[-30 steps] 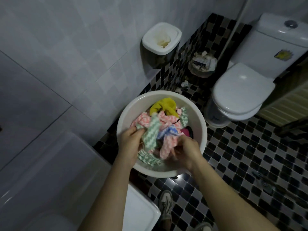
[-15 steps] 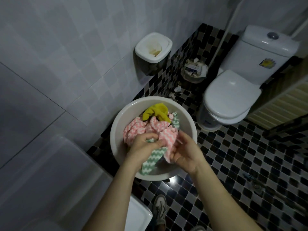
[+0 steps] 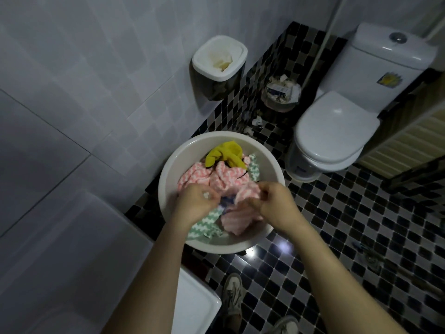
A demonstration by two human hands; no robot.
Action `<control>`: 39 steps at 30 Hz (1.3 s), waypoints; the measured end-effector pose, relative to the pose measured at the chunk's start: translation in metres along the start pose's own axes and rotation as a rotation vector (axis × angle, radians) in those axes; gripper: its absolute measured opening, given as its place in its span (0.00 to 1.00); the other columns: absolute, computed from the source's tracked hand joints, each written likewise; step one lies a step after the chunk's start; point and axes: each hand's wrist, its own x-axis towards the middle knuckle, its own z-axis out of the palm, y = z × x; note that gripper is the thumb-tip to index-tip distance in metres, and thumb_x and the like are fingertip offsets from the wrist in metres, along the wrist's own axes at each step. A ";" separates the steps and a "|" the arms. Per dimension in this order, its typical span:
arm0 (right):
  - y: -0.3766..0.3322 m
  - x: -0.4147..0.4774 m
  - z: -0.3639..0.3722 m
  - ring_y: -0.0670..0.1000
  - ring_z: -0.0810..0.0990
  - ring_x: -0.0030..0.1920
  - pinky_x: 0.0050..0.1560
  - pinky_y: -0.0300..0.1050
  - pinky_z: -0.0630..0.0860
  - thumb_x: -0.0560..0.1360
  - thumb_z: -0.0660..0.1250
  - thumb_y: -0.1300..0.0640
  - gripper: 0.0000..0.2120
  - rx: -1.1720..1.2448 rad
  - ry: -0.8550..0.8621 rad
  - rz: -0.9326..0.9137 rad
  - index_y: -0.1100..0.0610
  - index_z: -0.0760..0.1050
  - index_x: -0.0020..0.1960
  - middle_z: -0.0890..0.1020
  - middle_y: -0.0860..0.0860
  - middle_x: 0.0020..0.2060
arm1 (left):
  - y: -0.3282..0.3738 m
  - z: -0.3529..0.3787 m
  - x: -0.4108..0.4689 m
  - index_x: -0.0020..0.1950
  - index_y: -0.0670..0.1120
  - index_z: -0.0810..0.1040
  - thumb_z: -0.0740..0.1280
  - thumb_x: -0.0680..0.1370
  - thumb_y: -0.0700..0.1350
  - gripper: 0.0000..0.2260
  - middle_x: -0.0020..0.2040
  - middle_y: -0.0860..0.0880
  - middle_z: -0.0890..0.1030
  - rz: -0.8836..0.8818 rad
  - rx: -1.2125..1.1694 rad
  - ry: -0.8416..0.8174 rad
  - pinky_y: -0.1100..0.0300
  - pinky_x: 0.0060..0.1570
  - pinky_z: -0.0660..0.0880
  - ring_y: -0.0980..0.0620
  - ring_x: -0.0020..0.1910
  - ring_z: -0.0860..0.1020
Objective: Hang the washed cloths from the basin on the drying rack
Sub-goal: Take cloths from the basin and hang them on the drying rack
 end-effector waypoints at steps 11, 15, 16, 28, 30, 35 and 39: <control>0.019 -0.023 -0.016 0.52 0.83 0.51 0.45 0.46 0.81 0.77 0.66 0.61 0.12 0.704 0.048 0.315 0.52 0.74 0.59 0.82 0.55 0.55 | -0.024 0.040 0.018 0.47 0.45 0.81 0.65 0.74 0.45 0.07 0.46 0.47 0.82 -0.106 0.717 -0.307 0.55 0.45 0.76 0.45 0.48 0.80; 0.014 -0.027 -0.026 0.55 0.73 0.65 0.61 0.59 0.77 0.75 0.68 0.61 0.30 0.520 -0.133 0.142 0.31 0.64 0.64 0.69 0.50 0.69 | 0.000 0.000 0.006 0.47 0.46 0.86 0.71 0.75 0.44 0.05 0.44 0.50 0.85 0.013 0.138 -0.162 0.61 0.49 0.75 0.53 0.47 0.81; 0.008 -0.028 -0.028 0.53 0.72 0.66 0.62 0.58 0.76 0.75 0.69 0.60 0.31 0.479 -0.200 0.096 0.29 0.65 0.64 0.68 0.48 0.70 | 0.012 -0.009 -0.003 0.49 0.45 0.85 0.71 0.75 0.43 0.05 0.45 0.54 0.84 0.041 -0.019 -0.170 0.66 0.48 0.74 0.59 0.47 0.80; -0.041 -0.055 -0.063 0.57 0.85 0.44 0.49 0.50 0.81 0.71 0.73 0.56 0.09 0.408 -0.160 0.020 0.62 0.84 0.46 0.86 0.59 0.41 | 0.083 -0.038 -0.055 0.39 0.61 0.84 0.73 0.74 0.45 0.10 0.46 0.62 0.83 0.201 -0.223 -0.192 0.64 0.58 0.72 0.62 0.56 0.78; -0.047 -0.067 -0.078 0.50 0.84 0.42 0.48 0.49 0.81 0.73 0.72 0.54 0.07 0.118 -0.034 -0.064 0.57 0.85 0.45 0.86 0.52 0.39 | 0.094 -0.035 -0.063 0.40 0.63 0.84 0.73 0.74 0.47 0.09 0.45 0.63 0.83 0.254 -0.071 -0.101 0.59 0.57 0.74 0.62 0.54 0.79; -0.058 -0.102 -0.115 0.41 0.77 0.28 0.33 0.41 0.75 0.77 0.68 0.52 0.07 -0.136 0.131 -0.151 0.53 0.82 0.46 0.79 0.43 0.28 | 0.135 -0.020 -0.086 0.40 0.57 0.81 0.71 0.76 0.46 0.06 0.46 0.56 0.83 0.388 0.016 -0.182 0.62 0.52 0.71 0.58 0.49 0.79; -0.049 -0.135 -0.158 0.55 0.80 0.29 0.32 0.48 0.77 0.76 0.69 0.56 0.06 0.338 0.072 -0.038 0.58 0.82 0.44 0.82 0.54 0.28 | 0.176 -0.011 -0.115 0.41 0.46 0.84 0.72 0.74 0.48 0.06 0.39 0.56 0.83 0.393 -0.034 -0.427 0.66 0.46 0.72 0.62 0.41 0.80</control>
